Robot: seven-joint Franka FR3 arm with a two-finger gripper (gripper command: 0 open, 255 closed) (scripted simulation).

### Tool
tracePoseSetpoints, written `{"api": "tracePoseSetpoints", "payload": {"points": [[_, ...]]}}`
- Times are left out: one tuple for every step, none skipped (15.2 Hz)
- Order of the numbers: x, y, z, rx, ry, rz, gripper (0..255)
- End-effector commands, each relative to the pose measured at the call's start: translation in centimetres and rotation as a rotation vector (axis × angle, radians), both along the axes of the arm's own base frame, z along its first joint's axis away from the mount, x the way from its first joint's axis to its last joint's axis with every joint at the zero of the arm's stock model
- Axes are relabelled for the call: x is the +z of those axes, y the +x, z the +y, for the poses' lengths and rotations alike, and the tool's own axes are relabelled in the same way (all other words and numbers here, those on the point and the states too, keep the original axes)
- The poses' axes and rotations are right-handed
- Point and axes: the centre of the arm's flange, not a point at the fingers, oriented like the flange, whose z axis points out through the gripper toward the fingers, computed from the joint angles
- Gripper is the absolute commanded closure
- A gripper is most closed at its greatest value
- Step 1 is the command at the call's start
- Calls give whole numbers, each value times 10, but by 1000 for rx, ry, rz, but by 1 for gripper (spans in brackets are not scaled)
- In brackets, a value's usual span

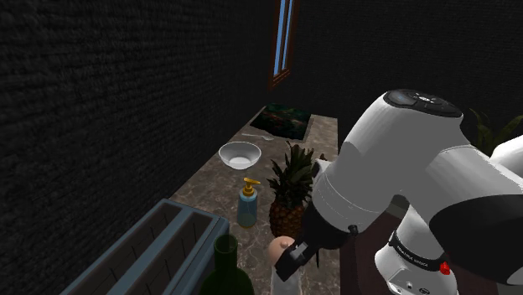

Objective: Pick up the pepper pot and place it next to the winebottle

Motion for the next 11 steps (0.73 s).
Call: {"api": "tracePoseSetpoints", "payload": {"points": [[-9,0,-1,0,1,-1,255],[-9,0,-1,0,1,-1,255],[-9,0,-1,0,1,-1,255],[-9,0,-1,0,1,-1,255],[-9,0,-1,0,1,-1,255],[-9,0,-1,0,1,-1,255],[-9,0,-1,0,1,-1,255],[-9,0,-1,0,1,-1,255],[-9,0,-1,0,1,-1,0],[-9,0,-1,0,1,-1,0],[-9,0,-1,0,1,-1,0]]}}
